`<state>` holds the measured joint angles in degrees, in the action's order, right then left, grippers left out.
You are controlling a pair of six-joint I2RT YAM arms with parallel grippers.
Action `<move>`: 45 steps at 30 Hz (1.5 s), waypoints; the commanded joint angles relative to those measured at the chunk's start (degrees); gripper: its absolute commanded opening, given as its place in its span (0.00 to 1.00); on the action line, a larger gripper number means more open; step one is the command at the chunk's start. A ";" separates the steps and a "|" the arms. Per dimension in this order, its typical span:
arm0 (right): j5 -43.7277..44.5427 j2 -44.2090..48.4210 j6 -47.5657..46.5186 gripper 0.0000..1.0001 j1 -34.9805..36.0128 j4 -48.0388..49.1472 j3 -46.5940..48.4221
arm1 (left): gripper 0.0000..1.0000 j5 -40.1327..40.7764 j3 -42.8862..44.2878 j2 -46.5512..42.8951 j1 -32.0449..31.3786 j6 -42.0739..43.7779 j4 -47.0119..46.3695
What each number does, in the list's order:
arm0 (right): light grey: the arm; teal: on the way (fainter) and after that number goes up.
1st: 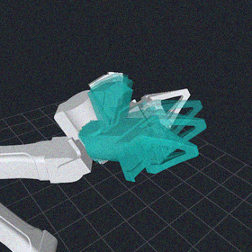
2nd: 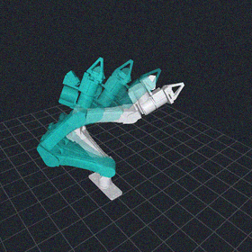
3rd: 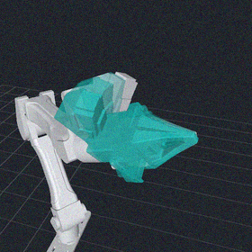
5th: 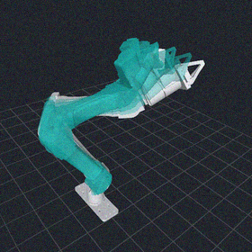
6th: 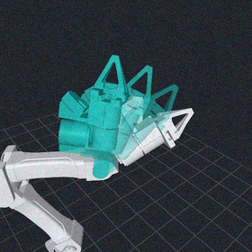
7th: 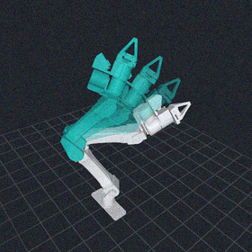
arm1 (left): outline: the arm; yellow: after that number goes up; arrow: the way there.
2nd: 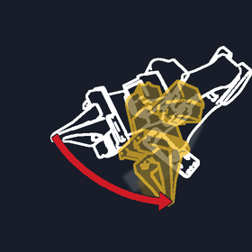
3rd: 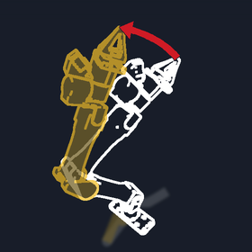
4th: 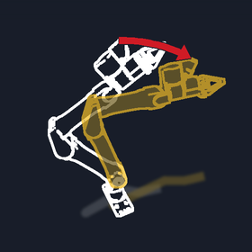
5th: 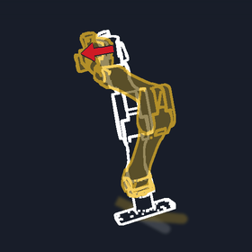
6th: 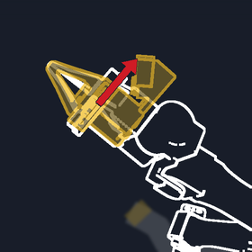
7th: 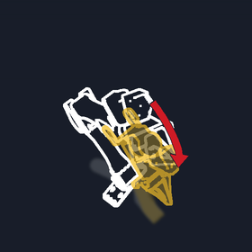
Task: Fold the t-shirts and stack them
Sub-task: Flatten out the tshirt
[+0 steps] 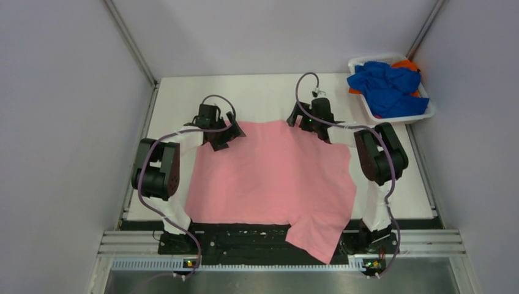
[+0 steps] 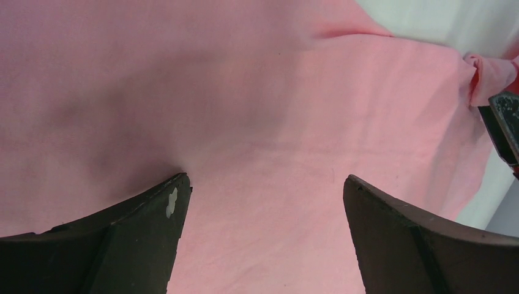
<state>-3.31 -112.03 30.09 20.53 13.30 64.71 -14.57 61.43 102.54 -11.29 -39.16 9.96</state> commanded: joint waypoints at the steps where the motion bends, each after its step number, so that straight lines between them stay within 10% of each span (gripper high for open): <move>1: 3.06 -3.97 2.27 0.99 1.37 6.46 5.21 | 0.99 -0.30 -1.59 0.46 0.25 0.13 -1.99; 9: 8.78 -12.65 1.00 0.99 2.09 12.53 19.67 | 0.99 0.23 -1.62 -0.21 0.22 -0.31 -1.01; 15: 8.11 -20.74 -3.58 0.98 2.15 -0.28 38.23 | 0.99 3.51 -0.06 -1.71 0.21 0.86 2.17; 32: 15.64 20.24 -3.54 0.99 2.37 -17.26 -10.55 | 0.99 12.75 4.38 -3.02 0.14 2.67 12.57; 45: 16.45 11.91 -3.45 0.99 0.87 -19.15 -8.99 | 0.99 15.92 13.64 5.83 0.95 2.87 17.49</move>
<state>12.38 -95.57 26.17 22.04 -6.85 51.59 -0.93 70.91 105.06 -11.07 -36.71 25.89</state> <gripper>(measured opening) 0.985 0.990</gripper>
